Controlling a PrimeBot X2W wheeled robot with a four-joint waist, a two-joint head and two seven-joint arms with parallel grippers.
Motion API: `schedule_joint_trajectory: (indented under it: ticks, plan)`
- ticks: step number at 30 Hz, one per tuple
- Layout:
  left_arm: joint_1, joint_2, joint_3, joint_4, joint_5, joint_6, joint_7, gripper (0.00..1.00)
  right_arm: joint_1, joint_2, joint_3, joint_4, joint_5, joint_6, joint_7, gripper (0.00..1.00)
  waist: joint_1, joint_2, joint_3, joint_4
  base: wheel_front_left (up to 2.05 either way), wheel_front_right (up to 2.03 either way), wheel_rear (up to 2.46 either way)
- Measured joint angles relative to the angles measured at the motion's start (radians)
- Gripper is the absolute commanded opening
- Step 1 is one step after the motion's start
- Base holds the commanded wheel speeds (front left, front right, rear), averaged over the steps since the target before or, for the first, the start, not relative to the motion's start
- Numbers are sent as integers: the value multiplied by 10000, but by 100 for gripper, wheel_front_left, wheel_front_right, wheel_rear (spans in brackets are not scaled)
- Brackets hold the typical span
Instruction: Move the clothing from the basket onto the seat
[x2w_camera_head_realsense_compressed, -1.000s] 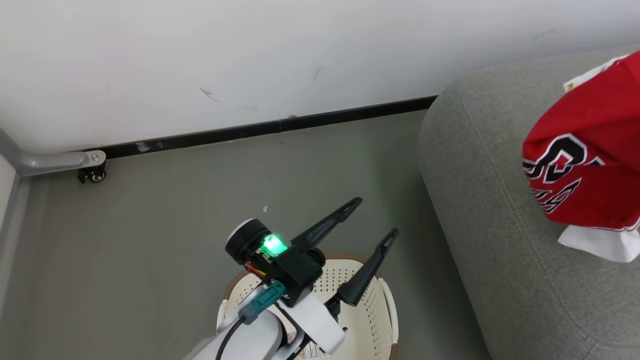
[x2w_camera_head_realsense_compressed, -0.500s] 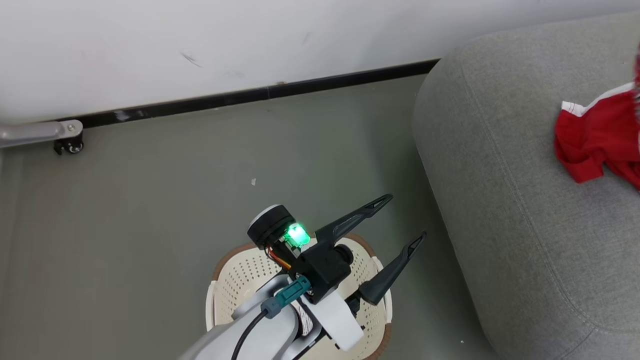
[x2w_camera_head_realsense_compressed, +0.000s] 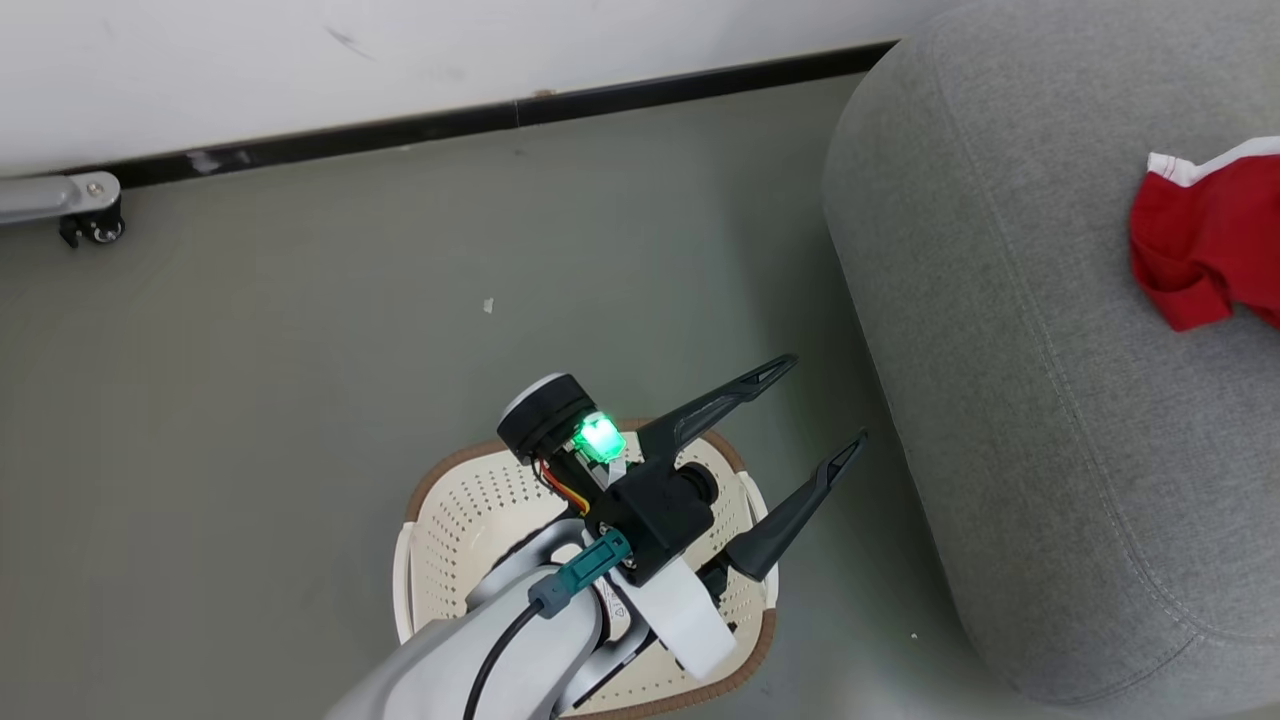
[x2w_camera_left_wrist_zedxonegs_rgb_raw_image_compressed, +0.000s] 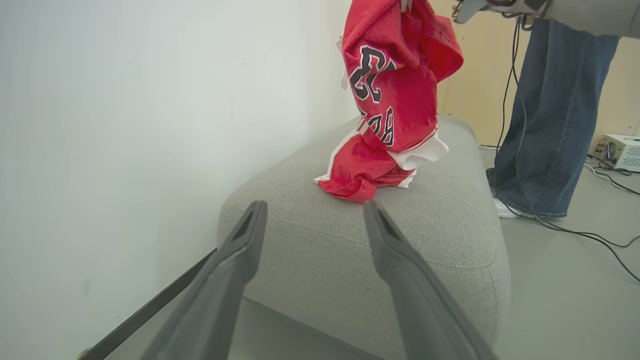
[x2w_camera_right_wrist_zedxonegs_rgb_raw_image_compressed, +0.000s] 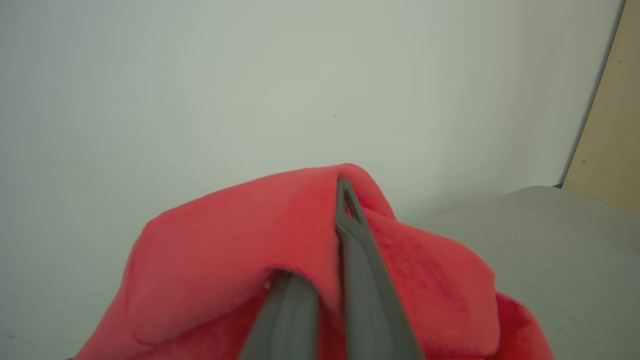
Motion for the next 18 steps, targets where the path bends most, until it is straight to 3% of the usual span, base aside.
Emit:
schedule_joint_trajectory:
  ticks: [6,18]
  plan:
    - [-242,-13,-36,-58,132,2,46,100,1021,878,-21,997,171,0,-485,0,0,0,407,26,0,0,0]
    - [-631,-19,-54,-48,334,10,50,100,1755,2000,-92,2276,151,0,-1448,0,0,0,1100,39,0,0,0]
